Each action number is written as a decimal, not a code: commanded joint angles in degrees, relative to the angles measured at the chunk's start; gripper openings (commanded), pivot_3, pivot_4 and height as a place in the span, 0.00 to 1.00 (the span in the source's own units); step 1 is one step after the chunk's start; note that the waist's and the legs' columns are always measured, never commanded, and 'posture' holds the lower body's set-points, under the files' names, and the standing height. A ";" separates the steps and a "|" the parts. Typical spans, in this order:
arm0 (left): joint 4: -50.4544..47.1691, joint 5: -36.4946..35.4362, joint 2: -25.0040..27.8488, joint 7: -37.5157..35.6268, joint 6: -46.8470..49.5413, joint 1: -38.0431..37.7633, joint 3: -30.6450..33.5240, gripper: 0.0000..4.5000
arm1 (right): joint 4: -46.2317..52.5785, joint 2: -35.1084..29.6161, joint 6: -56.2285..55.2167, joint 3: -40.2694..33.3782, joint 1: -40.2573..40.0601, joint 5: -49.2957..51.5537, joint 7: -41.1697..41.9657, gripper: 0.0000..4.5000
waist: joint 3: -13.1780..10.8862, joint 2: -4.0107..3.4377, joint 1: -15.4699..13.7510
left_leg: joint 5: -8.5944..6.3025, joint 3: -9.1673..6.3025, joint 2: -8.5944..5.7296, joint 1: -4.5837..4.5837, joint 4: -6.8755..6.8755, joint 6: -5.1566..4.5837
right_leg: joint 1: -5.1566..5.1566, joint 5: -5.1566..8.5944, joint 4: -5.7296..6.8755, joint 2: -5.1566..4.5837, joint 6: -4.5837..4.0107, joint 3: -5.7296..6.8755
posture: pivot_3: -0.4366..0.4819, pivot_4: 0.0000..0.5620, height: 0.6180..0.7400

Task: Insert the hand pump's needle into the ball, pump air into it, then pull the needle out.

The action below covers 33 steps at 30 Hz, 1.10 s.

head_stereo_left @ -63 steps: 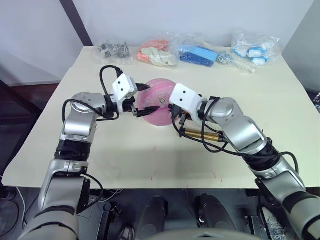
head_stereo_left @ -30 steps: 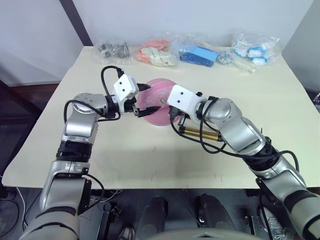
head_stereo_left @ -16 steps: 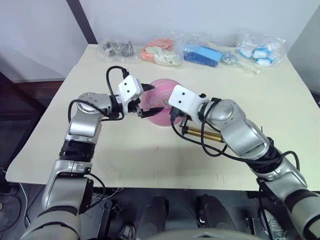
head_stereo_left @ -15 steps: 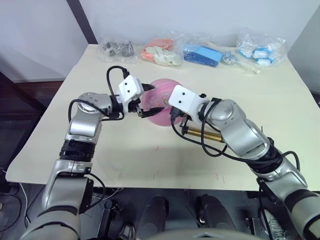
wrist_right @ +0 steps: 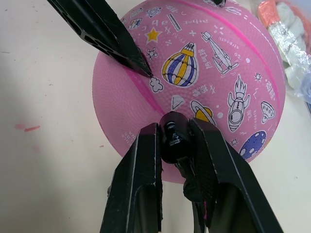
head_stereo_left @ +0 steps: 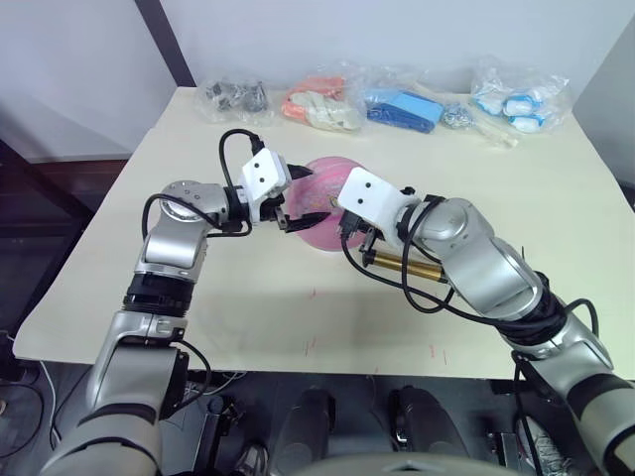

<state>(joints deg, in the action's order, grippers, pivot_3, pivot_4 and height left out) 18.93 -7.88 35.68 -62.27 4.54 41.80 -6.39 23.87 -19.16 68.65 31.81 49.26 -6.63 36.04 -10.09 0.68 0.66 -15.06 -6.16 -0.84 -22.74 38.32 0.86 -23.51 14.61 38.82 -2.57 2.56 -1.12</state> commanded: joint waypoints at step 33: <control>13.81 10.78 2.86 5.70 -0.70 -0.53 -7.13 1.00 | 10.34 -0.72 2.40 -0.59 4.40 6.59 -0.10 0.08 | 0.10 -0.14 -0.11 | 0.01 -0.22 -0.22 0.01 0.00 -0.01 | 0.10 0.06 0.00 -0.18 0.10 0.17 | 0.48 0.27 1.00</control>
<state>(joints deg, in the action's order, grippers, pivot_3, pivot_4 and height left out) 23.10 -5.71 36.82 -61.48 0.22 44.41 -10.07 25.00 -20.39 71.77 32.46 51.03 -2.79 34.37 -10.00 0.55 0.54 -15.05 -6.39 -1.07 -22.73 38.32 0.85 -23.41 14.67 38.83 -2.75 2.66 -0.94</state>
